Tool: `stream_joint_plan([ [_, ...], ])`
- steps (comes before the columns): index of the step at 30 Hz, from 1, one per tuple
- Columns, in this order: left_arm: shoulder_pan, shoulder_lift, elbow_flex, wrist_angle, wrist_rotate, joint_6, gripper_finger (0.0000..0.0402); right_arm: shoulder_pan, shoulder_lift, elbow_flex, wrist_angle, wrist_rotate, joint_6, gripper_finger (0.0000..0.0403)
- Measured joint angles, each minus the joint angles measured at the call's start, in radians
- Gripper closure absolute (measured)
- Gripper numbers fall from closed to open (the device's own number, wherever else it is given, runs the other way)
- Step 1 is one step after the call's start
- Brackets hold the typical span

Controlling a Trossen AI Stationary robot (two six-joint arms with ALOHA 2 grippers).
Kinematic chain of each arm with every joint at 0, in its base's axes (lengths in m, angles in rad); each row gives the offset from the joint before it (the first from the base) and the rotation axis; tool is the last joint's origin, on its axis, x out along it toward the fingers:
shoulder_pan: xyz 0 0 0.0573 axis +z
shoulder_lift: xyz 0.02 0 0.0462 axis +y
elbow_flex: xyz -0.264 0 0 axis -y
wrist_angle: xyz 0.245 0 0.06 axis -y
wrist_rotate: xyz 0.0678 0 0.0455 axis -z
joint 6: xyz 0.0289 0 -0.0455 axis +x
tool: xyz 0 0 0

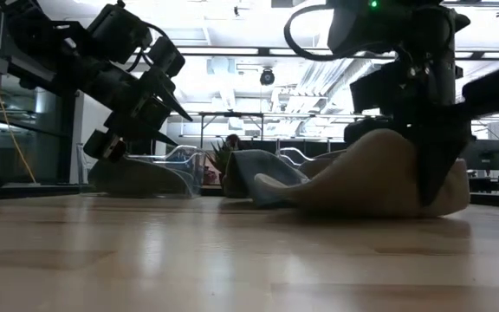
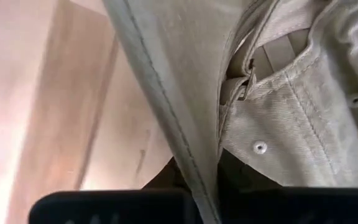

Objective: Pick & Place hat
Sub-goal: Put the brown cap into the right transparent bin

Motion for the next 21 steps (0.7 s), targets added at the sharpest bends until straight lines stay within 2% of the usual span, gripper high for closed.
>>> stream_joint_plan([
  [21,0.000,0.000,0.000,-0.001,0.017,0.000,0.0254,0.031,-0.097,0.203,-0.223,0.046,0.097,0.0393],
])
